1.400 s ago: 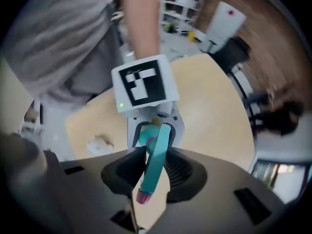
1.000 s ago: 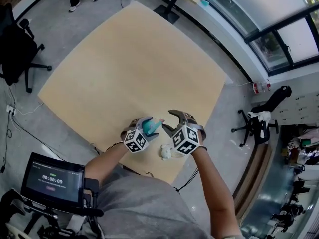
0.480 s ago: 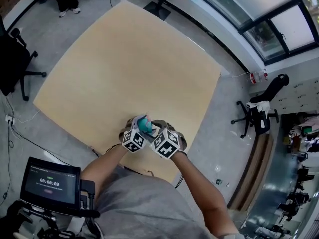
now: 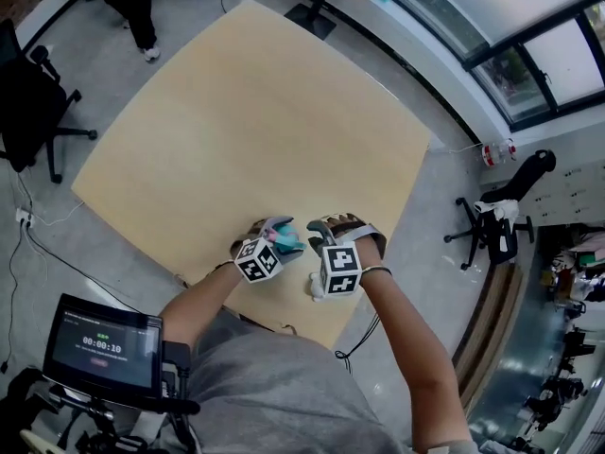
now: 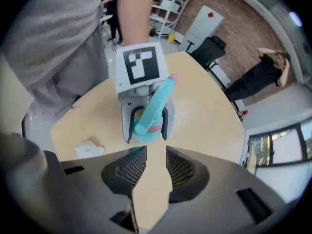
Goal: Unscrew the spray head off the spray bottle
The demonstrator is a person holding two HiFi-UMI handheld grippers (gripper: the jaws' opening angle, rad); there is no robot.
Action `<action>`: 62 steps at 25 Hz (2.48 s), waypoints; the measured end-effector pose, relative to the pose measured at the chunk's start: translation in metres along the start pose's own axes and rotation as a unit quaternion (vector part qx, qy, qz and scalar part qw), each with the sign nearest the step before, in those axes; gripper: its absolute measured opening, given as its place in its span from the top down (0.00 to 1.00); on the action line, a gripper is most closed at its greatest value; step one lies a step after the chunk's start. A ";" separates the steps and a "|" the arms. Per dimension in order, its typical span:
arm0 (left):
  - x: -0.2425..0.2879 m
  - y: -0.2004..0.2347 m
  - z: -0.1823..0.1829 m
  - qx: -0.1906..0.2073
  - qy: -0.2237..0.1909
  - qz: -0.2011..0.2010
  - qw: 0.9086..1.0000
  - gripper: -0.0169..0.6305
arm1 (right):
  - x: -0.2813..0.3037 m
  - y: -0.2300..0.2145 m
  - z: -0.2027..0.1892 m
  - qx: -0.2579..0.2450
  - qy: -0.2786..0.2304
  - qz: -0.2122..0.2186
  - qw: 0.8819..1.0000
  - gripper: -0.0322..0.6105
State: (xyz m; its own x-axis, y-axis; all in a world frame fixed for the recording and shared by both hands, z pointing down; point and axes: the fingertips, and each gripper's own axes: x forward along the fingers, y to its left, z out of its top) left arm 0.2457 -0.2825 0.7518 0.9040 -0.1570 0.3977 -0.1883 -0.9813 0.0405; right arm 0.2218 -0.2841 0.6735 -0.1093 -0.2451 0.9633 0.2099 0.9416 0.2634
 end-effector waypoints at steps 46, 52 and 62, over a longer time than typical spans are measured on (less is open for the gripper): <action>-0.236 0.035 0.065 -0.018 -0.109 0.079 0.991 0.26 | -0.091 -0.034 0.071 0.230 -0.133 -0.215 0.940 0.55; -0.289 0.024 0.147 0.009 -0.207 0.099 0.973 0.31 | -0.179 -0.052 0.090 0.415 -0.275 -0.313 0.809 0.56; -0.371 -0.053 0.271 0.061 -0.306 0.118 0.943 0.94 | -0.329 -0.003 0.116 0.483 -0.435 -0.392 0.651 0.94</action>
State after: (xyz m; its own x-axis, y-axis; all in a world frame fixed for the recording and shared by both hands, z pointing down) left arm 0.0243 -0.2022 0.3534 0.9011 -0.3718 -0.2229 -0.4010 -0.9103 -0.1027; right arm 0.1448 -0.1795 0.3498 -0.4120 -0.9100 0.0462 -0.9049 0.4146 0.0966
